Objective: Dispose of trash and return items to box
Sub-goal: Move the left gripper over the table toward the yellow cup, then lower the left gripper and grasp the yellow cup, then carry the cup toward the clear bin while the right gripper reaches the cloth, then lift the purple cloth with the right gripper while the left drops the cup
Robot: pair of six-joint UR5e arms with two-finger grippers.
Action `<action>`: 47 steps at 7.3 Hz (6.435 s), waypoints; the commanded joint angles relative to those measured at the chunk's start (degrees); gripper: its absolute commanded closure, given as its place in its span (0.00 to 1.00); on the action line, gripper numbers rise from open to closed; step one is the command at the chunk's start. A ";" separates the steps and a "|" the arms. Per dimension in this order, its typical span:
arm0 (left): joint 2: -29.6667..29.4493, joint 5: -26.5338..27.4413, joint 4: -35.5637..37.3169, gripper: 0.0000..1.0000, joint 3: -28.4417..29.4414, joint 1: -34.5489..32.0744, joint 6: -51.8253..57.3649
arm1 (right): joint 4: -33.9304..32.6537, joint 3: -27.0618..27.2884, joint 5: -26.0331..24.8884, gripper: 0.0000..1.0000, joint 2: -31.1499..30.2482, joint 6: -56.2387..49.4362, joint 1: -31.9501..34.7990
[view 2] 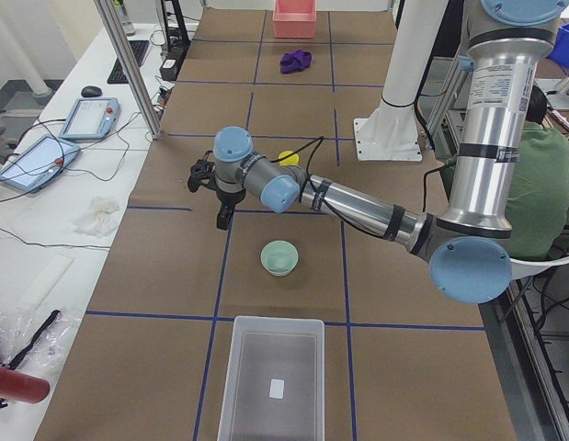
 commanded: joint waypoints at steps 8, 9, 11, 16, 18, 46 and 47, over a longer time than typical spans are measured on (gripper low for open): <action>-13.95 29.08 12.37 0.01 -5.55 35.83 -38.17 | -0.16 -0.53 4.16 0.00 1.32 1.53 -0.63; -14.30 28.91 11.50 0.01 -4.39 36.37 -38.00 | -0.16 -0.45 4.16 0.00 1.32 1.53 -0.72; -14.13 28.38 10.26 0.01 -4.03 37.94 -37.73 | -0.16 -0.36 4.16 0.00 1.41 1.53 -0.72; -13.87 28.20 10.44 1.00 -2.53 39.98 -37.39 | -0.16 -0.01 4.87 0.00 1.41 1.62 -0.63; -14.31 28.20 10.88 1.00 -2.88 39.19 -37.21 | -0.16 -0.01 4.87 0.00 1.41 1.62 -0.72; 5.43 13.89 21.69 1.00 8.98 -17.77 51.65 | 12.70 31.27 6.63 1.00 -9.41 48.64 -16.03; 7.38 12.05 21.77 1.00 9.59 -17.77 51.74 | 11.89 31.11 6.36 1.00 -9.40 45.86 -13.75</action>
